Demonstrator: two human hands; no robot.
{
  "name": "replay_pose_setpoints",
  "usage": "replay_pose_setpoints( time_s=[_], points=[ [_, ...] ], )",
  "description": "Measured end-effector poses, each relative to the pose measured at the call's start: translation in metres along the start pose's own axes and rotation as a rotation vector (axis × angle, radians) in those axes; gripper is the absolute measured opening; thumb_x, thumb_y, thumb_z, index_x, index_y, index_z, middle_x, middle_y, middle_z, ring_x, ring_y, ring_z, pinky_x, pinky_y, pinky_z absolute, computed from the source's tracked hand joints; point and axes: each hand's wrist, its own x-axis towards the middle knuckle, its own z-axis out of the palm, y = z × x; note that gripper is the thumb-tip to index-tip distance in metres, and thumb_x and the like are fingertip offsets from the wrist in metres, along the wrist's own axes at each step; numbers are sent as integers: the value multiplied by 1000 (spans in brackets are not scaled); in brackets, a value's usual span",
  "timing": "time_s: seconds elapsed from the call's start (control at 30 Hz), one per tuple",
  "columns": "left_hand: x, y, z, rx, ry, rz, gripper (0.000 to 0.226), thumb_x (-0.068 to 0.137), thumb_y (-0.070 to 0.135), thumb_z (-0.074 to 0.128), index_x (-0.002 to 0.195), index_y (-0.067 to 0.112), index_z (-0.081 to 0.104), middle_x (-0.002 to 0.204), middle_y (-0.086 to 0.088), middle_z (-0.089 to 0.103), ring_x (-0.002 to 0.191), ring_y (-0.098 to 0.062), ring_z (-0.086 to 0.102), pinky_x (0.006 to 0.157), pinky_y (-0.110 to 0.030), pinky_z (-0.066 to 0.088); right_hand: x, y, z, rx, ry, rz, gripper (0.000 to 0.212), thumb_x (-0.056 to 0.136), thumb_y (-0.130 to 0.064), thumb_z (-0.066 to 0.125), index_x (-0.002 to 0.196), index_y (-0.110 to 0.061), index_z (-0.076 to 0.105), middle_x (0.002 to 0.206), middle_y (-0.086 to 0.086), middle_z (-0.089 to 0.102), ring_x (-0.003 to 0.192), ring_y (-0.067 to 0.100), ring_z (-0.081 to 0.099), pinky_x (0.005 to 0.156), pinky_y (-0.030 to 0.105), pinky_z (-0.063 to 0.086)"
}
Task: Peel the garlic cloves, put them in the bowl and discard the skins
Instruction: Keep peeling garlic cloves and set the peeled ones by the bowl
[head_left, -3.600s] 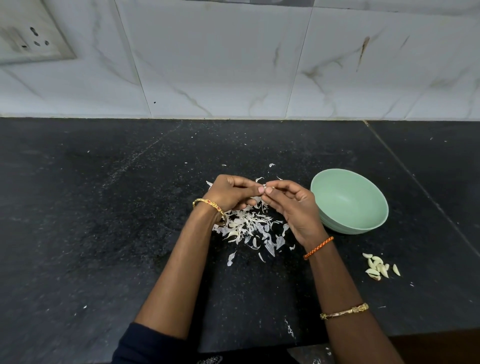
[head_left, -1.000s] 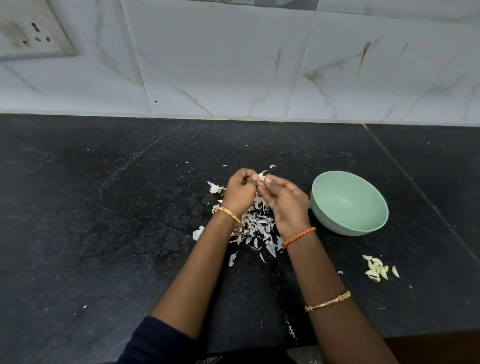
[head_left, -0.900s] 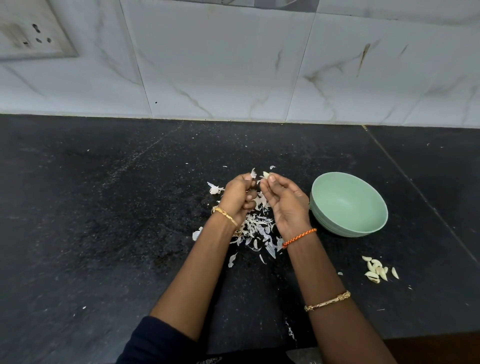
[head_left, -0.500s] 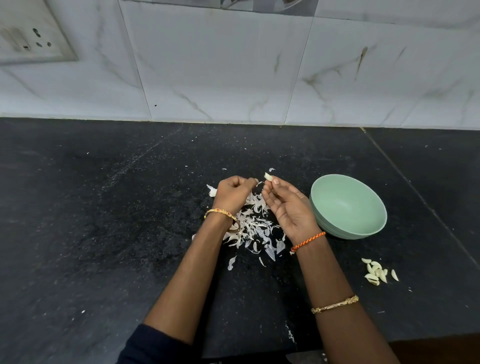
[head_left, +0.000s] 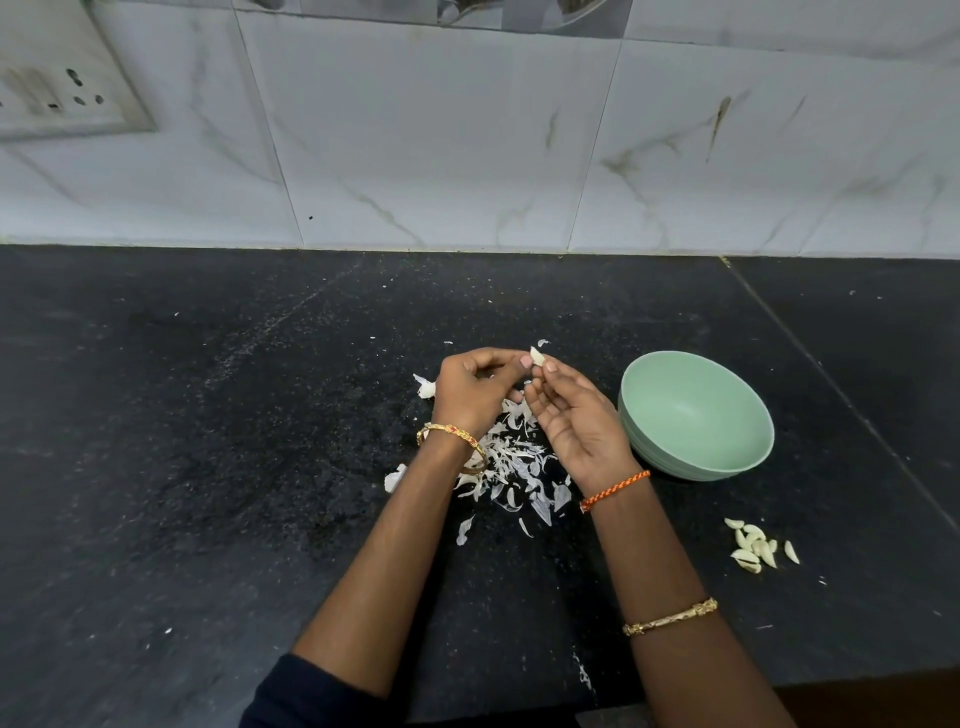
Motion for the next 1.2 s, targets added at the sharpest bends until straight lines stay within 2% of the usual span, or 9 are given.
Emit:
replay_pose_setpoints(
  time_s=[0.2,0.3,0.4,0.67,0.83,1.0,1.1,1.13,1.2],
  points=[
    [6,-9,-1,124,1,35,10,87,15,67,79,20,70,74,1,68,58,-7,56,56,-20,47,-4,-2,-4,-185,-35,-29,22,89,0,59,111,-3,64,86,9,69,73,11,64,67,22,58],
    [6,-8,-4,222,-77,87,9,89,17,64,81,19,68,73,3,68,61,1,54,60,-16,43,-8,-7,-7,-425,-94,-103,26,90,-2,59,111,-17,66,80,4,70,65,9,62,64,22,56],
    [5,-4,-7,312,-142,90,9,92,18,60,86,15,66,70,10,65,53,8,51,55,-10,38,-11,-11,-7,-579,-163,-142,24,92,-2,57,108,-17,67,78,3,69,63,9,62,63,22,55],
    [8,-1,-13,232,-83,-33,18,98,17,50,81,19,58,65,3,50,52,-10,40,52,-25,35,-9,-14,-15,-604,-188,-191,14,89,-5,62,102,-12,65,92,4,74,78,11,68,66,22,56],
    [8,-1,-18,217,-9,-34,36,99,27,48,66,19,59,66,-9,49,54,-18,41,54,-25,34,-7,-11,-17,-601,-150,-241,17,87,-1,64,96,-14,71,82,-5,70,80,7,63,68,19,55],
    [5,1,-19,190,-116,11,9,86,21,70,77,17,69,71,8,64,55,1,54,55,-14,44,-5,-11,-17,-555,-133,-296,19,87,4,61,97,-9,70,83,4,70,78,9,66,69,19,56],
    [3,0,-18,180,-191,50,6,79,20,75,84,16,74,84,3,73,78,-10,67,70,-22,54,-4,-11,-17,-576,-132,-311,17,86,3,64,95,-9,70,85,3,73,78,10,68,70,21,57],
    [3,-1,-18,188,-189,58,6,79,19,75,84,16,74,84,2,73,77,-12,67,71,-25,54,-3,-12,-17,-593,-137,-310,16,85,3,64,95,-9,71,84,2,73,78,9,68,70,21,57],
    [4,-2,-18,212,-194,61,8,81,16,74,88,12,74,81,4,71,62,3,61,60,-14,48,-3,-13,-19,-627,-144,-309,16,85,2,65,94,-9,71,85,4,73,78,11,68,70,21,57]
  ],
)
